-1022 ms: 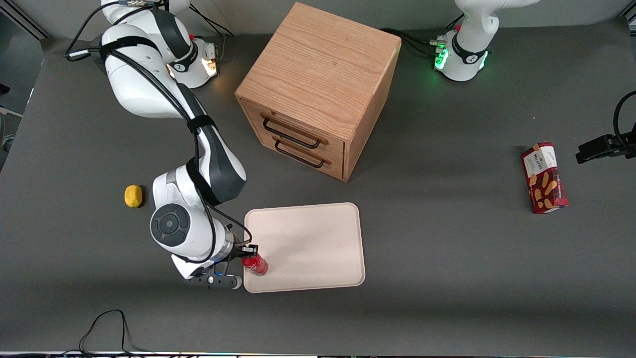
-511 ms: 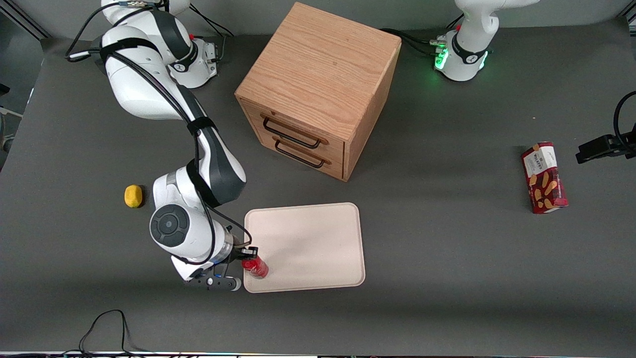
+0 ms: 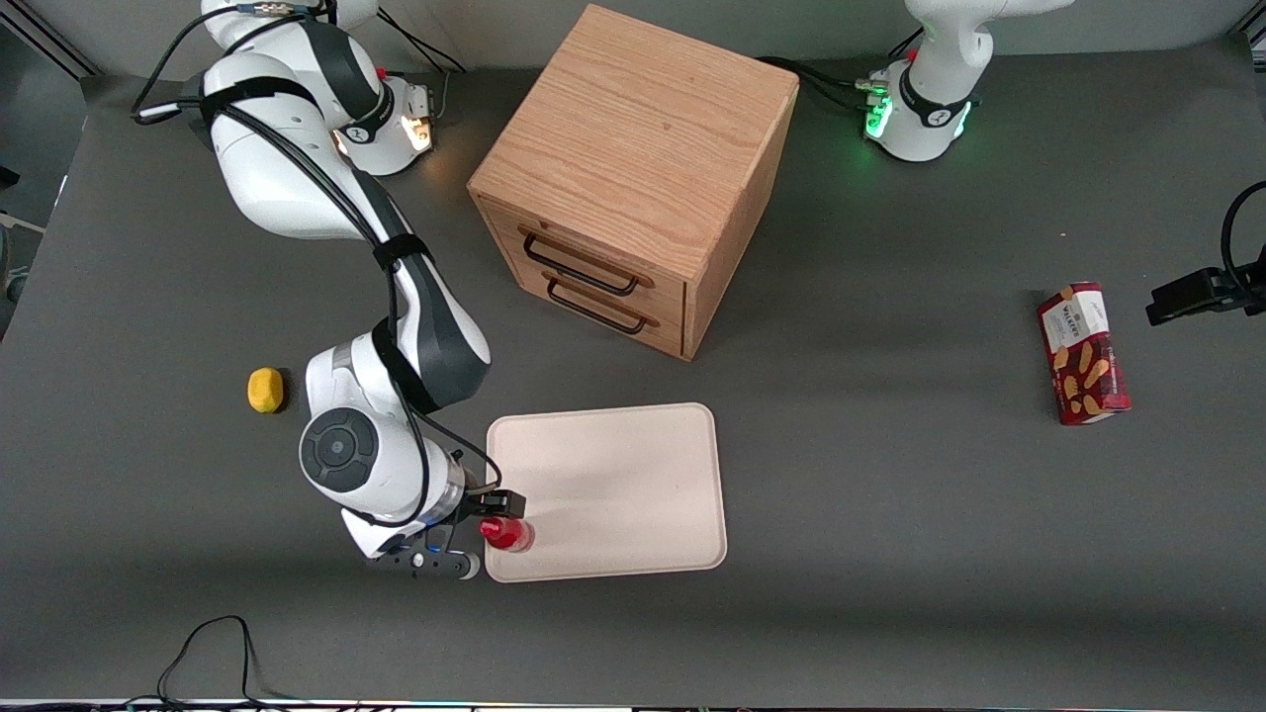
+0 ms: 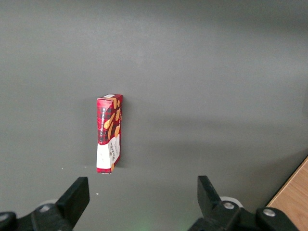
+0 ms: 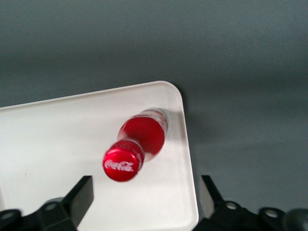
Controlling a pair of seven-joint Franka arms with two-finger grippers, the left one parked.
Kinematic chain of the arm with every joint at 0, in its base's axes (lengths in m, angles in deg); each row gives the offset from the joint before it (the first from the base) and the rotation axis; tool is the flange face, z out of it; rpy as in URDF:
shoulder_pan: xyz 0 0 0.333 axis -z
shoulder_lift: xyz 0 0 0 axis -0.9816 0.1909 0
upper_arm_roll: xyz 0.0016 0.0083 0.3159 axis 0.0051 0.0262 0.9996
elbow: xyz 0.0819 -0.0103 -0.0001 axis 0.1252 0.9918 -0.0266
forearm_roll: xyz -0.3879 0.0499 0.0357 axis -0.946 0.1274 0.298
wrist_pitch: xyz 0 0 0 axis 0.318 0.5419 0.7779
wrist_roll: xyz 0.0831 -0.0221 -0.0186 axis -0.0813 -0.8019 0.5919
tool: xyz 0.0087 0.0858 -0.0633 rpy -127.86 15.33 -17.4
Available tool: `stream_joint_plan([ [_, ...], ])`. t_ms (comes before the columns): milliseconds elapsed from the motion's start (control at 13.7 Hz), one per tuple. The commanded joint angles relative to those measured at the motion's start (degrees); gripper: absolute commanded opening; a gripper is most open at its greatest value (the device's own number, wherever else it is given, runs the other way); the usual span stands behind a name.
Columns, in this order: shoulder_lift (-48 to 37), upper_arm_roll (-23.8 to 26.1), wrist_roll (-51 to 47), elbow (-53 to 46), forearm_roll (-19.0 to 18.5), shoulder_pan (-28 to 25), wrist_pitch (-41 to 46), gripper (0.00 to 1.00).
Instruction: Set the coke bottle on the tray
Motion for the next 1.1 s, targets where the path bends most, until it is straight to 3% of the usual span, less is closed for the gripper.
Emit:
stream_joint_plan([
  [0,-0.2,-0.1,-1.2,-1.6,0.1,0.0,2.0,1.0],
  [438,-9.3,-0.4,3.3,3.8,0.7,2.1,19.8,1.0],
  [1022,-42.5,-3.6,17.2,44.9,0.8,6.4,11.7,1.0],
])
